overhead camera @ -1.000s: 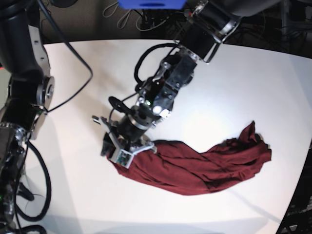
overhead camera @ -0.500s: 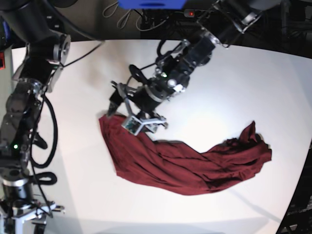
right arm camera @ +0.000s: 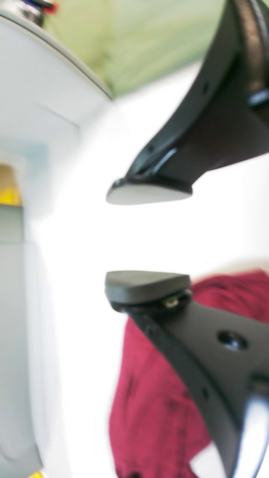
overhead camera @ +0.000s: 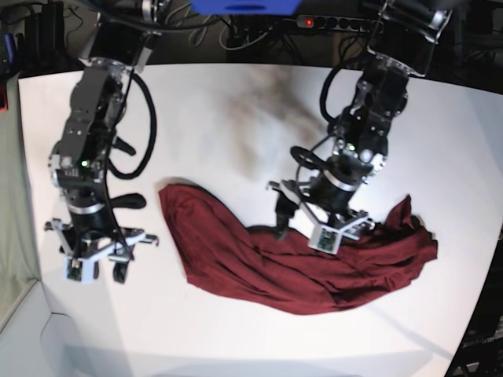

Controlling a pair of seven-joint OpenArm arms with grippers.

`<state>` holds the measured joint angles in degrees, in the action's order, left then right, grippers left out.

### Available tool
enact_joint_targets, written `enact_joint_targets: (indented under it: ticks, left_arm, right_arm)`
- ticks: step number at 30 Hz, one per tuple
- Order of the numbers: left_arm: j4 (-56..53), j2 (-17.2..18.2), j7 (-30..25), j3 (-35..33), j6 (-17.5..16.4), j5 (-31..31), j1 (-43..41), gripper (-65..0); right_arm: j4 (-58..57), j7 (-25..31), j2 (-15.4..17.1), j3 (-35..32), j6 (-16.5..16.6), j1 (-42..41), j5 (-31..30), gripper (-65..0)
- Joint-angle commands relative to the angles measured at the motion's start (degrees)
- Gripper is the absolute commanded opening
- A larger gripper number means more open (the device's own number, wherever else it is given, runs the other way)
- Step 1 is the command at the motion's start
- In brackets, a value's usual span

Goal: Layout the t-shirt on the table in an organized manner, then fold the t-shirt properly
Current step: 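Grasp opposite ends of the stretched shirt with both grippers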

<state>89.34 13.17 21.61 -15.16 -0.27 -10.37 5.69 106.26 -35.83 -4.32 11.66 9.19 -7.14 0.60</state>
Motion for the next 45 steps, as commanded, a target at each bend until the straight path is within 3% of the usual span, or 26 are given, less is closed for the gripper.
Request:
enact_joint_targets:
  ticks: [1, 8, 18, 22, 25, 45]
  left_arm:
    - [0.64, 0.41, -1.78, 2.63, 0.49, 0.22, 1.47, -22.3]
    - [-1.65, 1.20, -1.69, 11.95, 0.49, 0.31, 0.86, -22.3]
    - [-1.91, 6.22, -2.13, 20.21, 0.49, 0.31, -6.09, -22.3]
    - [-1.91, 6.22, -1.87, 23.55, 0.49, 0.31, -6.35, -22.3]
    - [-1.91, 6.22, -1.78, 24.52, 0.49, 0.31, -7.32, -22.3]
    - [-1.91, 5.69, -2.22, 24.70, 0.41, 0.31, -7.32, -22.3]
  right_arm:
    - [0.16, 1.50, -0.65, -0.19, -0.09, 0.41, -0.47, -35.9]
    - [-3.80, 1.50, -2.14, -3.97, 0.08, 6.48, -0.56, -35.9]
    - [-12.32, 1.50, -0.12, -5.11, 0.08, 7.88, -0.56, -35.8]
    - [-13.55, 1.50, -0.12, -5.11, 0.08, 7.88, -0.56, -29.2]
    - [-13.82, 1.50, -0.12, -5.11, 0.08, 8.24, -0.47, -24.6]
    - [-19.00, 2.12, 0.67, -4.94, 0.08, 5.25, -0.47, -24.9]
